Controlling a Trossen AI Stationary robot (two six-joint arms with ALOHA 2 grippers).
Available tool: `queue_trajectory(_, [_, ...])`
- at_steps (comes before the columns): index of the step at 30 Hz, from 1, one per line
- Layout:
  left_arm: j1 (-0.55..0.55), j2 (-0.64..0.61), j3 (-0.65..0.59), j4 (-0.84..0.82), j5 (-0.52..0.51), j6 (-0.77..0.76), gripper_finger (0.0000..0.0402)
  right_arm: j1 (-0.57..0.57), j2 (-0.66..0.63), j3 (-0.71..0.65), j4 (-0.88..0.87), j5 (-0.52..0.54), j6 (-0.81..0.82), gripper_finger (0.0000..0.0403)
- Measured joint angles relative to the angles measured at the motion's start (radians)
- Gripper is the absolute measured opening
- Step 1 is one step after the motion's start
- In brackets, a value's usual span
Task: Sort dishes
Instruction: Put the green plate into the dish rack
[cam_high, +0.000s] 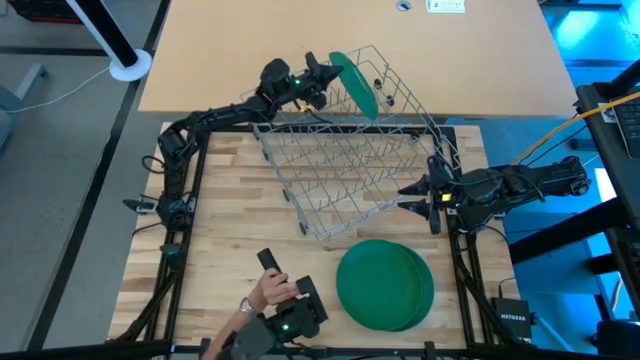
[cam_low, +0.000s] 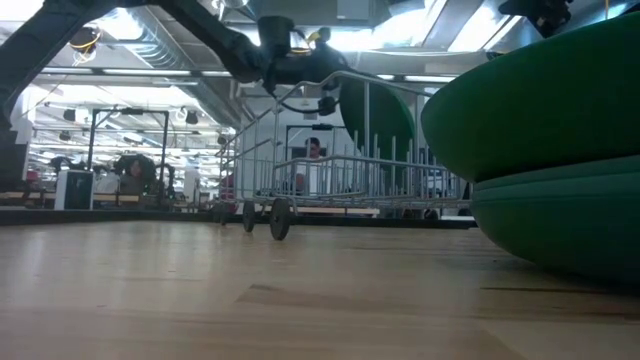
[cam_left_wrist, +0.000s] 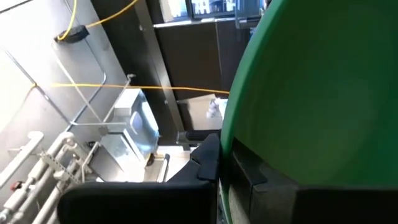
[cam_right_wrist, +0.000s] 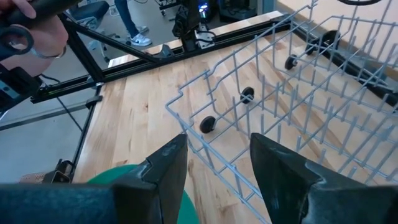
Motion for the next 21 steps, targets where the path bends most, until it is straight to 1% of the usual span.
queue_trajectory(7, [0.033, 0.0, 0.0, -0.003, 0.012, -0.021, 0.0, 0.0, 0.015, 0.0, 0.01, 0.064, -0.001, 0.0179])
queue_trajectory(10, [0.044, 0.0, 0.0, -0.003, 0.04, -0.021, 0.0, 0.0, 0.058, 0.0, 0.03, 0.075, 0.008, 0.0179])
queue_trajectory(14, [0.048, 0.014, 0.004, 0.003, 0.045, -0.024, 0.0, 0.0, 0.154, -0.001, 0.084, 0.072, -0.014, 0.0179])
queue_trajectory(16, [0.046, 0.025, 0.005, 0.012, 0.048, -0.026, 0.0, 0.0, 0.199, -0.002, 0.127, 0.111, -0.038, 0.0179])
queue_trajectory(21, [0.042, 0.032, 0.005, 0.019, 0.049, -0.027, 0.0, 0.0, 0.286, -0.001, 0.229, 0.263, -0.067, 0.0179])
